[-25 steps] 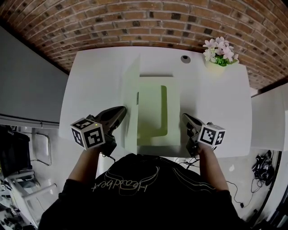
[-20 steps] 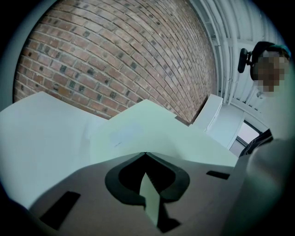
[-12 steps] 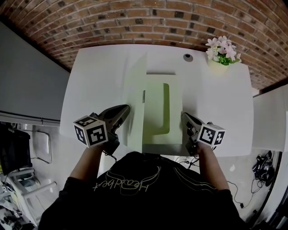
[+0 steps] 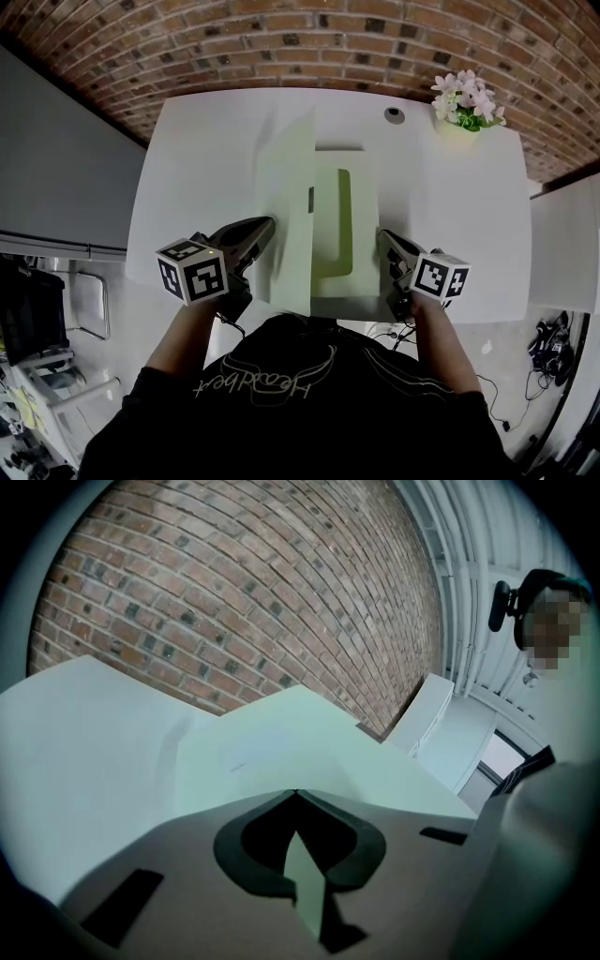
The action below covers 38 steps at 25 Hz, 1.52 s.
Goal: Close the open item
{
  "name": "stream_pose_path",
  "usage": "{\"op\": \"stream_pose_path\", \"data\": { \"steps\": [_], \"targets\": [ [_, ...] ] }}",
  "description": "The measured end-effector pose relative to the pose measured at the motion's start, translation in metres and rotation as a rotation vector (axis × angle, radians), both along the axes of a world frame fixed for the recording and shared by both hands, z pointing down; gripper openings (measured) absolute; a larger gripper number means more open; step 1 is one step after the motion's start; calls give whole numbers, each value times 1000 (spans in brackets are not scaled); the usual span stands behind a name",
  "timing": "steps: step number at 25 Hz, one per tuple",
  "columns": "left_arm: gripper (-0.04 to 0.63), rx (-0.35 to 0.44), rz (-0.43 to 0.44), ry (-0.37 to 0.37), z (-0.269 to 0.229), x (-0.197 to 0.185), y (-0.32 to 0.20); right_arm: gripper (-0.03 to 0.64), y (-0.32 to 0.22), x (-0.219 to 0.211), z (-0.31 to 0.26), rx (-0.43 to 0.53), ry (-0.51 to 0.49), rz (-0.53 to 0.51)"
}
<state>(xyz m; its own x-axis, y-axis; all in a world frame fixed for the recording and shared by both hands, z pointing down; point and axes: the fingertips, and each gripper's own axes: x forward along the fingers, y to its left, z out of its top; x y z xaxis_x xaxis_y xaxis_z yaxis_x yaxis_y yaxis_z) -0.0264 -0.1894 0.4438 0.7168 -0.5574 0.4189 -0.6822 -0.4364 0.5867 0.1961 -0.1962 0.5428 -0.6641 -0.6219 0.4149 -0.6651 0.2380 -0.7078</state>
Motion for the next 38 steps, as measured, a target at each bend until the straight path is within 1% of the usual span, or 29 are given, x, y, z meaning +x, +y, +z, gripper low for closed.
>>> {"op": "stream_pose_path", "data": {
  "steps": [11,20,29,33,38],
  "targets": [
    [2,-25,22,-18,10,4,-2,3,0,-16,2,-5,1,-32],
    [2,-52,26,-24,20,4,0,3,4,-38,-1,-11,-27,-72],
    [2,-72,42,-36,27,3,0,3,4,-46,1,-16,-28,-85],
    [2,-70,59,-55,30,5,0,3,2,-47,2,-6,0,-89],
    [2,-78,71,-60,36,7,0,3,3,-54,1,-7,-14,-101]
  ]
}}
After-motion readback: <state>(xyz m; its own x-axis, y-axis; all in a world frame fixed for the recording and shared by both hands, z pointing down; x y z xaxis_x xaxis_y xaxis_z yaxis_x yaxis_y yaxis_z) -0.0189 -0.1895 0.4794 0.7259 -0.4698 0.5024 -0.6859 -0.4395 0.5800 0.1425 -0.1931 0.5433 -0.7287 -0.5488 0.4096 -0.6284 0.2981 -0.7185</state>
